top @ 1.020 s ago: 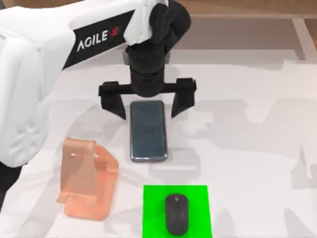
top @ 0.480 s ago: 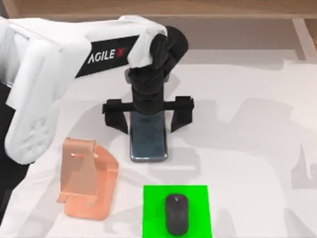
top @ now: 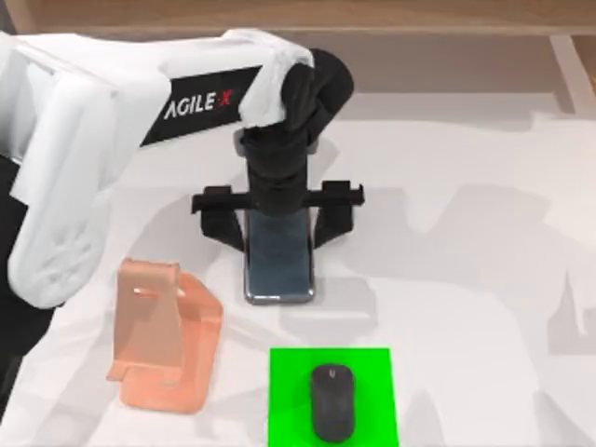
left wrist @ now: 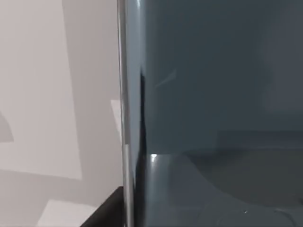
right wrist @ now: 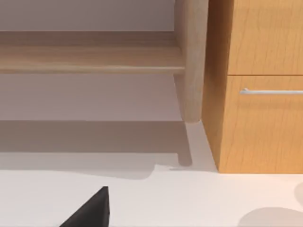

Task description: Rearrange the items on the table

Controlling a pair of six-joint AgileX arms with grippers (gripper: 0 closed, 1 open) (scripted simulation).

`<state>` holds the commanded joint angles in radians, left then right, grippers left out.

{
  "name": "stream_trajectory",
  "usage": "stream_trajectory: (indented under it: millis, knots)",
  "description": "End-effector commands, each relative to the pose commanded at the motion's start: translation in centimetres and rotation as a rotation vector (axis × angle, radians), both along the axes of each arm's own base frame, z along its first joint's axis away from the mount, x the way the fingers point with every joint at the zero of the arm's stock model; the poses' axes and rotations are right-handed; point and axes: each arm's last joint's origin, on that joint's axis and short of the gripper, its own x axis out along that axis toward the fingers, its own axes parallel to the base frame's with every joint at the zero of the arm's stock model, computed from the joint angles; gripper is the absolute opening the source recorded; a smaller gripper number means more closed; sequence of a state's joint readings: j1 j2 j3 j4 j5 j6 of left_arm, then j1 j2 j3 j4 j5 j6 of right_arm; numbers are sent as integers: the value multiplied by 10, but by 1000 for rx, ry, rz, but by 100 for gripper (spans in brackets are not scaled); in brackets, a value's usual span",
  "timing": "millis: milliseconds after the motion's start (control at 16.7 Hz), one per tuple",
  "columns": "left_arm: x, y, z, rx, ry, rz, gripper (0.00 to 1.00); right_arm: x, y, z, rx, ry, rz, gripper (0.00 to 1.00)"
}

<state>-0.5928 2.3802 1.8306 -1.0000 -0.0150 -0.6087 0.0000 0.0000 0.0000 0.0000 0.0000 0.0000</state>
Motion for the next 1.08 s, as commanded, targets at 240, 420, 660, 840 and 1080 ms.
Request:
stream_trajectory:
  millis: [240, 420, 660, 840, 1080]
  knots:
    - [0, 0, 0, 0, 0, 0, 17, 0, 0, 0, 0, 0, 0, 100]
    - [0, 0, 0, 0, 0, 0, 0, 0, 0, 0, 0, 0, 0, 100]
    - [0, 0, 0, 0, 0, 0, 0, 0, 0, 0, 0, 0, 0, 100]
    - [0, 0, 0, 0, 0, 0, 0, 0, 0, 0, 0, 0, 0, 100]
    - [-1, -1, 16, -4, -9, -6, 0, 0, 0, 0, 0, 0, 0, 100]
